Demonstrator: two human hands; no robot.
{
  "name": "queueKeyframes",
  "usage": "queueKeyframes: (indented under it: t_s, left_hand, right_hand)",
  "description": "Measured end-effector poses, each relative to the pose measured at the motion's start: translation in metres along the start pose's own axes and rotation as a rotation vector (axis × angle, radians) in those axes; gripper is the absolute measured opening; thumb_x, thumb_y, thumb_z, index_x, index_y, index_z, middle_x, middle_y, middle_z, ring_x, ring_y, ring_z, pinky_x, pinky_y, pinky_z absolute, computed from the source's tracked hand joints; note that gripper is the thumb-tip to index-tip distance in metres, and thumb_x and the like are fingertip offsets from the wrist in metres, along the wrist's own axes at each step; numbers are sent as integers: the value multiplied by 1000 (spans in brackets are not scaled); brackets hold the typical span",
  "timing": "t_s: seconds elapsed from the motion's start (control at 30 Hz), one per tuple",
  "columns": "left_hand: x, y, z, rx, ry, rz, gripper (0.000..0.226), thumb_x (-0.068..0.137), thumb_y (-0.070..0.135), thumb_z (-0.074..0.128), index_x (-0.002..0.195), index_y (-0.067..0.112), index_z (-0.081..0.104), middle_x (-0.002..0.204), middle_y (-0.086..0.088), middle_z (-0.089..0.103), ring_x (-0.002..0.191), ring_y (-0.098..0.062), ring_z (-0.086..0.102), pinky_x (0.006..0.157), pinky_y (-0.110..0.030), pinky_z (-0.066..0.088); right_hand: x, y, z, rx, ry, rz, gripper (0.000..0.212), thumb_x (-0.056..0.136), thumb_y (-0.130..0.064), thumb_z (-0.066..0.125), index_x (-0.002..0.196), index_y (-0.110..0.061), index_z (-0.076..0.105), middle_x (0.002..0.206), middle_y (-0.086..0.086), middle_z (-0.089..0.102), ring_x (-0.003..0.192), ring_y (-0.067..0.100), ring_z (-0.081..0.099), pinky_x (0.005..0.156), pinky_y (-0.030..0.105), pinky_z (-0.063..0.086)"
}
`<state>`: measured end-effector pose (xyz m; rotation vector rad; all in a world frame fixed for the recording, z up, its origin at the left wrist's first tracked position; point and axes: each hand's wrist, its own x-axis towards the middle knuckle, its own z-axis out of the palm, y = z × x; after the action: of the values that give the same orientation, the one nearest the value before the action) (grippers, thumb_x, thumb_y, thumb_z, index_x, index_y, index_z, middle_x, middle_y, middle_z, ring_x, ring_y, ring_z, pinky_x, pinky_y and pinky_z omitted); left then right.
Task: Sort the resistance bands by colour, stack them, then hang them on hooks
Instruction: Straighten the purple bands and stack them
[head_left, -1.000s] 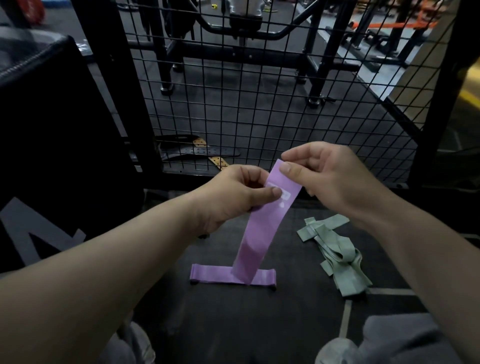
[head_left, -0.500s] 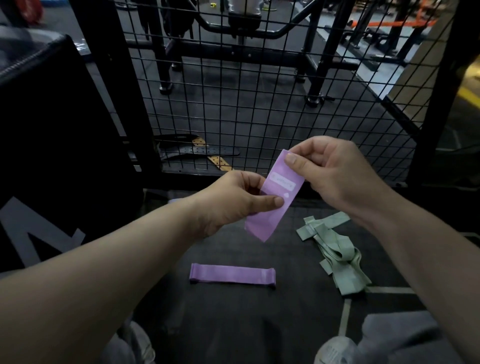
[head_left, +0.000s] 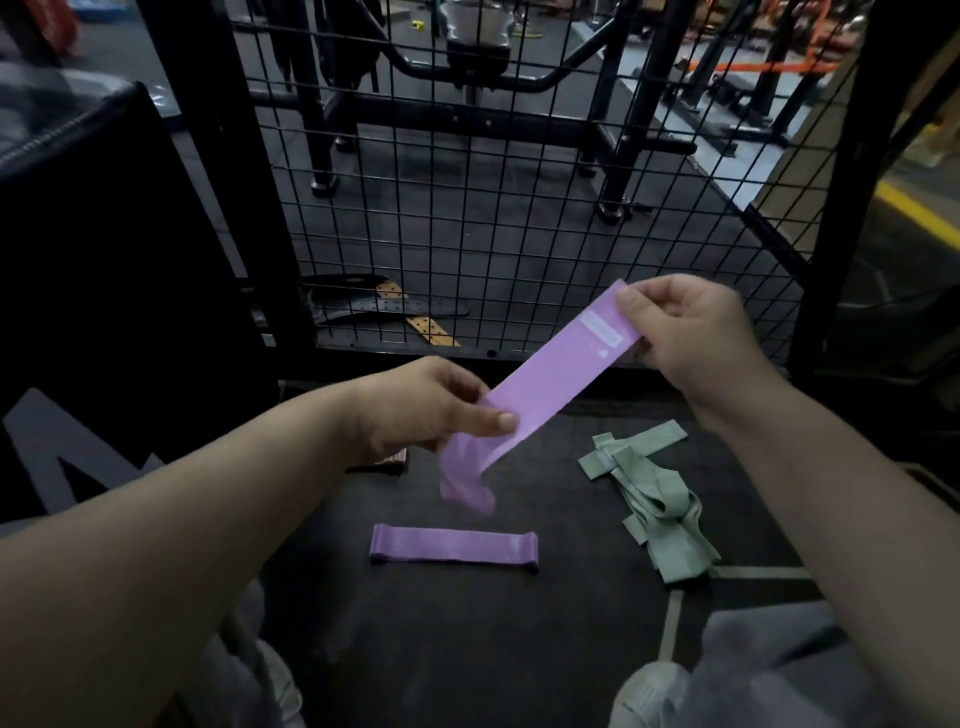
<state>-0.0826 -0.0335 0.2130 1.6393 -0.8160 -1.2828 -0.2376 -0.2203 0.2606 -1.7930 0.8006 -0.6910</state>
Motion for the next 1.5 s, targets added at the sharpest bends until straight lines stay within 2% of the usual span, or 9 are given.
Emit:
queueKeyframes:
  t_s: [0.2,0.33,0.5,0.8,0.9,1.0,1.1,1.23,1.5]
  left_hand:
    - [-24,-19,-22,125,55,-88,29,74,22,83,90,1,72,77,-9,69,65,-16,62,58,-27,50]
    - [-38,-27,-33,117,79,-151,32,66,23,84,88,3,73,81,-11,70,68,-18,63,65,-30,52]
    - [-26,-29,-59,-39,373,-157,6,81,2,73,79,1,67,60,-10,60,43,-12,52,42,-21,46]
    - [50,-146,-58,-28,723,-420,31,86,-1,70,109,-18,59,63,-18,56,24,-9,48,29,-18,36]
    - [75,-202,-44,-90,719,-525,24,92,-2,61,112,-15,59,64,-17,55,23,-9,48,27,-16,36]
    - [96,-246,-33,-109,734,-606,2,93,0,62,92,2,61,66,-14,57,28,-9,53,30,-16,41]
    - [114,-285,-27,-86,774,-647,23,90,3,67,72,10,55,65,-12,58,41,-19,58,35,-20,46]
    - [130,-317,-21,-17,804,-671,22,86,6,73,69,13,59,66,-10,61,51,-21,55,58,-32,54]
    - [142,-349,-13,119,844,-698,16,89,17,70,101,8,69,102,-10,70,96,-25,65,80,-23,43]
  right_hand:
    - [-5,9,-21,44,112,38,8,98,-18,61,94,-13,65,83,6,70,61,5,65,61,23,56]
    - [-9,18,-23,100,166,123,10,98,-18,60,90,-14,63,78,4,67,53,4,64,49,19,47]
    - [6,42,0,46,114,283,15,98,-26,60,86,-17,64,81,6,68,66,15,63,45,23,35]
    - [-12,217,81,-194,-14,724,24,98,-23,60,75,-16,55,65,7,58,38,12,53,33,12,27]
    - [-24,269,104,-243,-77,830,27,96,-17,62,70,-18,54,72,6,58,54,15,51,42,18,39]
    - [-27,307,123,-259,-12,882,28,93,-13,66,67,-18,55,82,6,62,64,18,54,69,29,49]
    - [-30,334,138,-314,32,891,18,92,-17,67,75,-16,60,90,7,66,81,24,60,85,34,53]
    - [-32,363,150,-347,50,851,11,92,-18,67,89,-8,66,89,7,68,85,25,64,84,35,54]
    - [-44,392,152,-438,44,827,9,90,-22,68,87,-17,61,86,1,65,82,21,63,75,27,47]
